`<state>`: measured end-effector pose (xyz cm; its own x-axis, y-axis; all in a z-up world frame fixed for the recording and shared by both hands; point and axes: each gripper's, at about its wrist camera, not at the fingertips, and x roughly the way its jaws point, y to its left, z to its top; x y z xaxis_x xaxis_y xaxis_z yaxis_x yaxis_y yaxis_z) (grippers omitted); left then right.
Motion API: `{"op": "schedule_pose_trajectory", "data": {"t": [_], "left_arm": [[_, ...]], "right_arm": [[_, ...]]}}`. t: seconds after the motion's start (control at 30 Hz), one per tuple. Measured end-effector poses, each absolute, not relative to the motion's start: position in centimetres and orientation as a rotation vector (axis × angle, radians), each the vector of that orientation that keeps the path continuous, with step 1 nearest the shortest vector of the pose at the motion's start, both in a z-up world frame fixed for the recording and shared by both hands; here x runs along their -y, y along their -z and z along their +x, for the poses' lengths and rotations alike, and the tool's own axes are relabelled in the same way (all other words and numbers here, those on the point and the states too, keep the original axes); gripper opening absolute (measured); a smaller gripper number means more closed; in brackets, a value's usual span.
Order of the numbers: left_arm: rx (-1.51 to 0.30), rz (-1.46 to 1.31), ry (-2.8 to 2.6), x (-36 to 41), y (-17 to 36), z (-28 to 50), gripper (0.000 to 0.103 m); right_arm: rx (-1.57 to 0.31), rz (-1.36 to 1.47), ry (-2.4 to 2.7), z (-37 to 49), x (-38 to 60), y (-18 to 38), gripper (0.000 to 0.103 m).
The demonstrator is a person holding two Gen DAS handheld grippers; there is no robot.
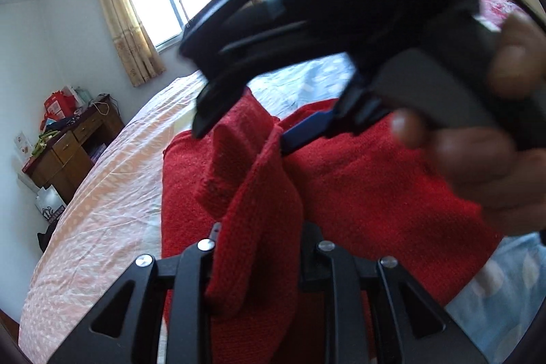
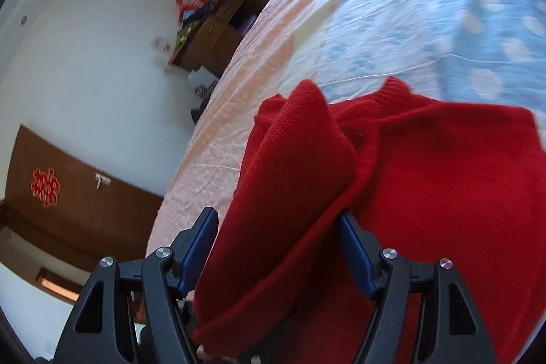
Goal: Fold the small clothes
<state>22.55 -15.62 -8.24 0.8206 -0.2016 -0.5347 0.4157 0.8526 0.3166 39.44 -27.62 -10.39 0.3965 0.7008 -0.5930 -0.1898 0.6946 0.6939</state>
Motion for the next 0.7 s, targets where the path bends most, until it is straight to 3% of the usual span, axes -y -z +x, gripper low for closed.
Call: {"op": "schedule_pose_trajectory", "data": {"t": [0.1,0.17,0.27,0.7], "left_arm": [[-0.505,0.45,0.345,15.9,8.4,22.2,0.025],[-0.506,0.452,0.351,16.0,8.4,22.2,0.025],[-0.511,0.46,0.358,16.2,8.3,22.1,0.025],[-0.471,0.539,0.464,22.7,7.2,18.8,0.025]], "right_arm": [[-1.029,0.51,-0.571,40.3,26.2,10.9,0.068],[-1.03,0.451,-0.547,40.5,26.1,11.1,0.034],[-1.017,0.45,-0.532,40.2,27.1,11.1,0.02],[-0.912,0.493,-0.514,35.9,35.5,9.6,0.018]]}}
